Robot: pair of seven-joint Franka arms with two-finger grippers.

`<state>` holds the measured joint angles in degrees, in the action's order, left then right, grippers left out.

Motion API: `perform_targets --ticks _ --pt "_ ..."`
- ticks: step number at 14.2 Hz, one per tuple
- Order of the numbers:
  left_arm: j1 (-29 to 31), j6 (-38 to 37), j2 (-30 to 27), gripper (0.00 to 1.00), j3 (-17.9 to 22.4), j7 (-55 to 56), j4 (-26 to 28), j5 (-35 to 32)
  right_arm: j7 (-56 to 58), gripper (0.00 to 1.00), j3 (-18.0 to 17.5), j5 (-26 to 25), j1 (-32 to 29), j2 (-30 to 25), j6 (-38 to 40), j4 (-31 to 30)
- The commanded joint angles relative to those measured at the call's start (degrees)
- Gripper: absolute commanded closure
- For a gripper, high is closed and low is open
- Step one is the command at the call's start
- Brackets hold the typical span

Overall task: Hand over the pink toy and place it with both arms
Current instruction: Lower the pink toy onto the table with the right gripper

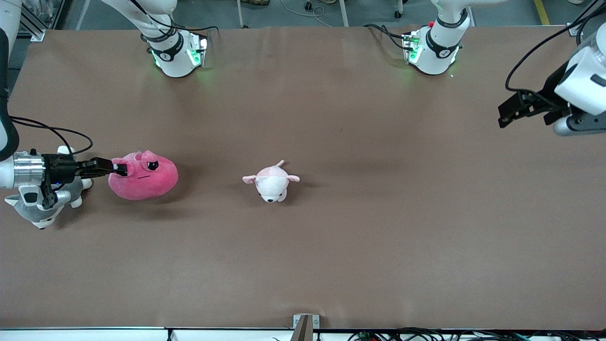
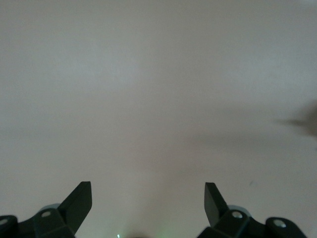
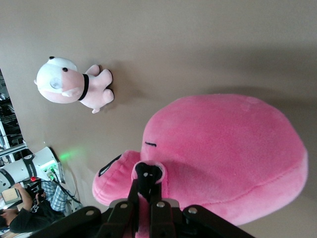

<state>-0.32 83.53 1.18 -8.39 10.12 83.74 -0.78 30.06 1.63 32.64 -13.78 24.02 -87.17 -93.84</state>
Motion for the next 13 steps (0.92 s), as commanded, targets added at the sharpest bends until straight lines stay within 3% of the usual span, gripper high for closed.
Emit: perform_targets --ticks 1,13 --pt "-1.3 1.5 -7.7 0.00 1.7 -2.0 8.3 1.3 1.7 0.99 -1.1 0.8 -1.9 1.6 1.3 1.1" --pt "-2.0 1.2 -7.9 0.00 2.3 -4.0 7.8 1.5 1.7 0.99 -1.2 2.6 -1.3 3.9 1.1 1.1"
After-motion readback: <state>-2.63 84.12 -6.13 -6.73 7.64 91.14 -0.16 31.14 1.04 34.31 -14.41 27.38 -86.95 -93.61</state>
